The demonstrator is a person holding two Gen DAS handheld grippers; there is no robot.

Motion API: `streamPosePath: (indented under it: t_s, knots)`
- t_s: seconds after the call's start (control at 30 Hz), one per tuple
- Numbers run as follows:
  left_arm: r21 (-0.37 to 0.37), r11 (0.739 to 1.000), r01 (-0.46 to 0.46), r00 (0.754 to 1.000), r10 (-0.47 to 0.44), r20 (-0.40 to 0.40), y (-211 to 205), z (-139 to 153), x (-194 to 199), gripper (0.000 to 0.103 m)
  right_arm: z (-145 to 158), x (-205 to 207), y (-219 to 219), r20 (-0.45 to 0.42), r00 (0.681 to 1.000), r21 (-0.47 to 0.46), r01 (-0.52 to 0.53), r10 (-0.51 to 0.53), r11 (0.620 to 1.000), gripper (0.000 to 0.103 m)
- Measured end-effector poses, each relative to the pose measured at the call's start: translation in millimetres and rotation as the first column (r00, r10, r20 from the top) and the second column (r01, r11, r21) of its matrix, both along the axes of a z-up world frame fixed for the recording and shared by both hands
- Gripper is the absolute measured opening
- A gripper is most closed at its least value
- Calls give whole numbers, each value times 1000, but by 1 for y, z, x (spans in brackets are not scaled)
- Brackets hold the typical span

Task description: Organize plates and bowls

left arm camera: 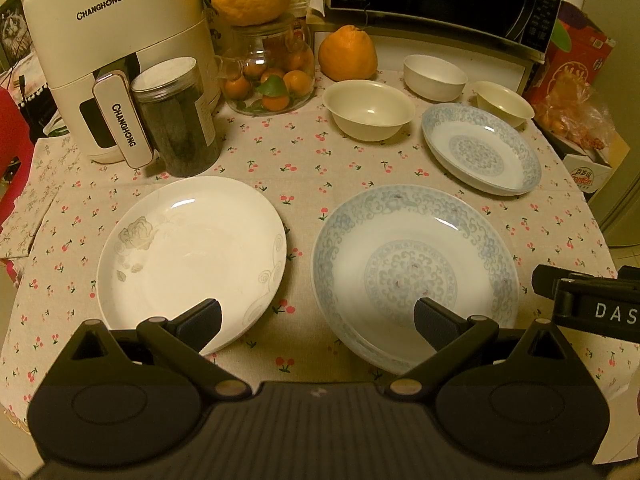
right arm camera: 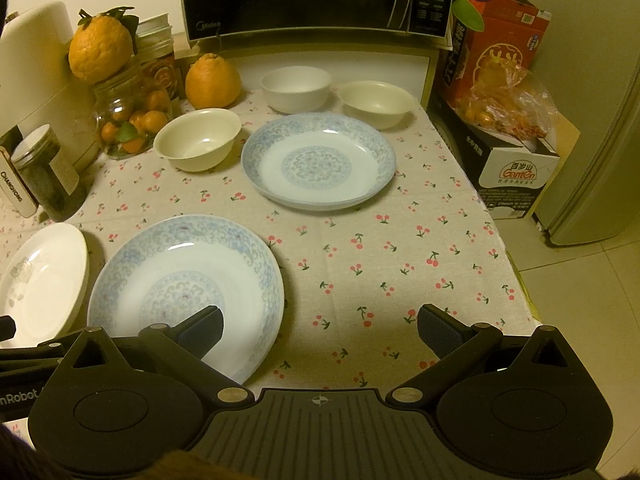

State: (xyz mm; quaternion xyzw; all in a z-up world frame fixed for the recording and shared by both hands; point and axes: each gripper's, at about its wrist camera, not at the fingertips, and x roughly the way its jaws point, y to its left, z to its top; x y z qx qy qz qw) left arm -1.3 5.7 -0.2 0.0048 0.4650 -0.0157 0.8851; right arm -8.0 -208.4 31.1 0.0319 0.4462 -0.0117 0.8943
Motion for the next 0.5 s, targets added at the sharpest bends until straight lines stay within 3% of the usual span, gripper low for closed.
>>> streamPosePath:
  t_s: [0.5]
  knots:
    - [-24,999,23,1000,-23,-3,2,2,3,103,3,2,3,16,1000,-2,-13,13,1000,103]
